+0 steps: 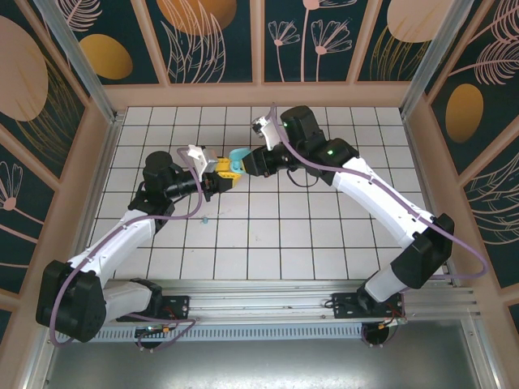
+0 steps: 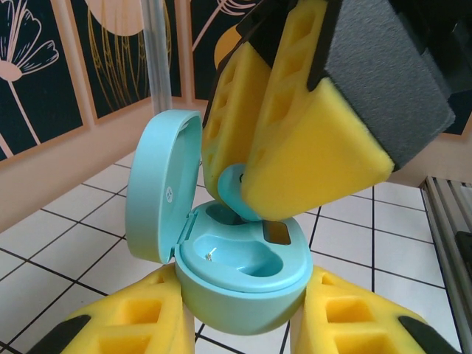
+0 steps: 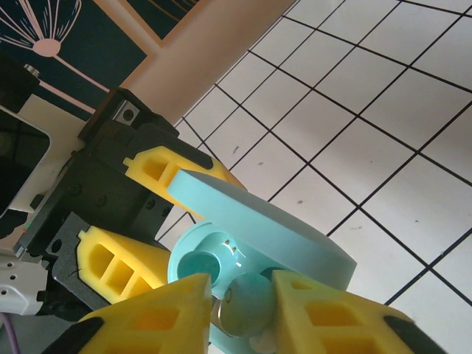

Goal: Insert the wireless bluetooth earbuds into the charging case

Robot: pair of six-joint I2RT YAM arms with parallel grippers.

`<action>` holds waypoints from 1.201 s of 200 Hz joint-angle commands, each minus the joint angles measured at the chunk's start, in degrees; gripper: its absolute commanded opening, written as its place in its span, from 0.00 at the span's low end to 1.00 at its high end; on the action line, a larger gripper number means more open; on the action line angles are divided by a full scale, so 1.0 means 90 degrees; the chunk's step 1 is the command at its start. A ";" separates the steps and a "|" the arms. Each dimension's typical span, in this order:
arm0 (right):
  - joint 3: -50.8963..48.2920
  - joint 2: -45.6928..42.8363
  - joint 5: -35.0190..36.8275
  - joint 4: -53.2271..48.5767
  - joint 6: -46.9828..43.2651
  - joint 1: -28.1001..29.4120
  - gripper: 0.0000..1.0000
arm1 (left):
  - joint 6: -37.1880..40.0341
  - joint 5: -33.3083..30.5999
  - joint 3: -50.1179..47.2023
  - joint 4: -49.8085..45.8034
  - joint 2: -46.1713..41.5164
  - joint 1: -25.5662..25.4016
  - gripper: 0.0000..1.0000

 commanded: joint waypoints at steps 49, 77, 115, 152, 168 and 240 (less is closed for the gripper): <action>0.0318 0.0065 0.0269 -0.0270 -0.0030 0.0047 0.34 | -0.0014 0.0189 0.0126 0.0209 -0.0133 0.0012 0.21; 0.0429 0.0065 0.0350 -0.0280 -0.0024 0.0047 0.38 | -0.0006 0.0189 0.0105 0.0199 -0.0145 0.0010 0.21; 0.0488 0.0051 0.0428 -0.0318 -0.0011 0.0037 0.41 | -0.0013 0.0169 0.0077 0.0199 -0.0176 0.0010 0.20; 0.0595 0.0050 0.0429 -0.0336 0.0049 0.0034 0.42 | -0.0024 0.0177 0.0077 0.0211 -0.0171 0.0011 0.20; 0.0653 0.0076 0.0431 -0.0355 0.0076 0.0037 0.43 | -0.0014 0.0171 0.0078 0.0214 -0.0168 0.0010 0.20; 0.1063 0.0037 0.1552 -0.0654 0.0709 0.0108 0.46 | -0.0028 -0.0055 0.0077 0.0208 -0.0176 0.0011 0.20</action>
